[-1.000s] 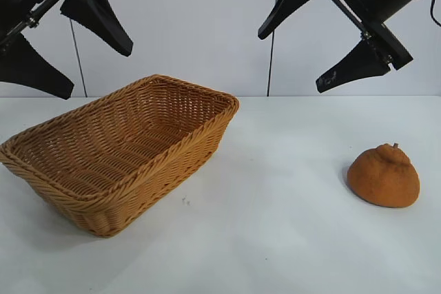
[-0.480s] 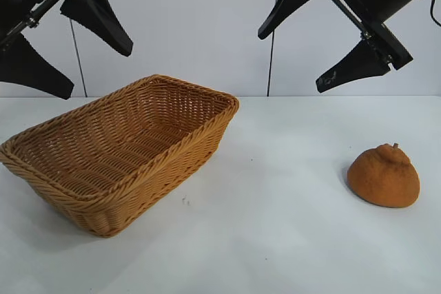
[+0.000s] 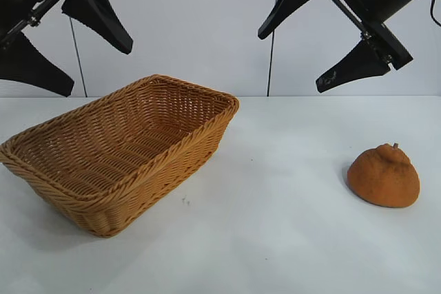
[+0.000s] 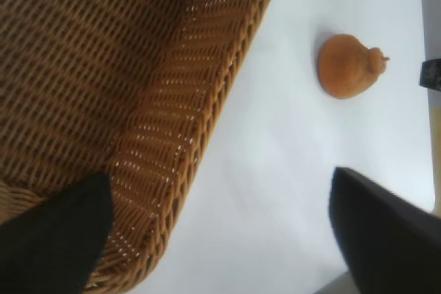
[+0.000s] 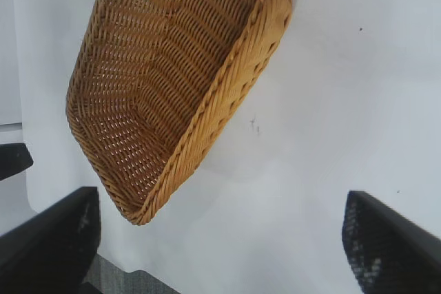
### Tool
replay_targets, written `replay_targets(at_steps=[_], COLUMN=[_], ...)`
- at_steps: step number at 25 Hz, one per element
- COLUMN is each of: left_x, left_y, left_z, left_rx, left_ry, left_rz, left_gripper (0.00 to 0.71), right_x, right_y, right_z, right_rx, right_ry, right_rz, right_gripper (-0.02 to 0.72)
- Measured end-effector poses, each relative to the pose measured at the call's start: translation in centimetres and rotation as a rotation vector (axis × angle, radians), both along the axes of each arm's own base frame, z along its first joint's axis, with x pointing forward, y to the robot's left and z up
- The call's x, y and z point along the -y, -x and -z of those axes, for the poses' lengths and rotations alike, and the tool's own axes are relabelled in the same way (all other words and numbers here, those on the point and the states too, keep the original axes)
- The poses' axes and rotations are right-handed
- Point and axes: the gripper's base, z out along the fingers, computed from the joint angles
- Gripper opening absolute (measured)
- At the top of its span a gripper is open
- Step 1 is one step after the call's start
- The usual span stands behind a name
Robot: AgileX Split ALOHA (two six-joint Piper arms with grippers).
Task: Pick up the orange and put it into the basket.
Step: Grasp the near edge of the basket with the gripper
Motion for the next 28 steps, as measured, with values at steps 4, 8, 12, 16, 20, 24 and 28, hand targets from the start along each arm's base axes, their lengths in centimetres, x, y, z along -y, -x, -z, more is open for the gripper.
replay_targets(at_steps=[4, 8, 12, 16, 20, 24, 28], left_x=[-1.7, -4.3, -4.9, -4.1, -3.3, -3.2, -3.4], left_y=[0.1, 0.9, 2.4, 4.0, 4.5, 3.8, 2.6], left_z=[-0.3, -2.0, -3.5, -3.2, -1.3, 0.5, 2.7], left_rx=[-0.027, -0.027, -0.050, -0.119, -0.199, -0.233, -0.303], left_ry=[-0.001, -0.006, -0.025, -0.054, -0.060, -0.069, -0.091], left_rz=[-0.022, -0.109, -0.181, -0.245, -0.380, -0.534, -0.651], left_gripper=[0.610, 0.610, 0.610, 0.610, 0.610, 0.610, 0.610], right_x=[0.0, 0.0, 0.0, 0.0, 0.0, 0.0, 0.0], right_y=[0.0, 0.0, 0.0, 0.0, -0.1, -0.1, -0.1], right_z=[0.0, 0.0, 0.0, 0.0, 0.0, 0.0, 0.0], right_rx=[0.000, 0.002, 0.003, 0.004, 0.005, 0.006, 0.006], right_ry=[0.000, 0.000, 0.001, 0.001, 0.001, 0.001, 0.001], right_rz=[0.000, 0.002, 0.003, 0.003, 0.004, 0.004, 0.004], right_gripper=[0.652, 0.652, 0.652, 0.652, 0.652, 0.652, 0.652])
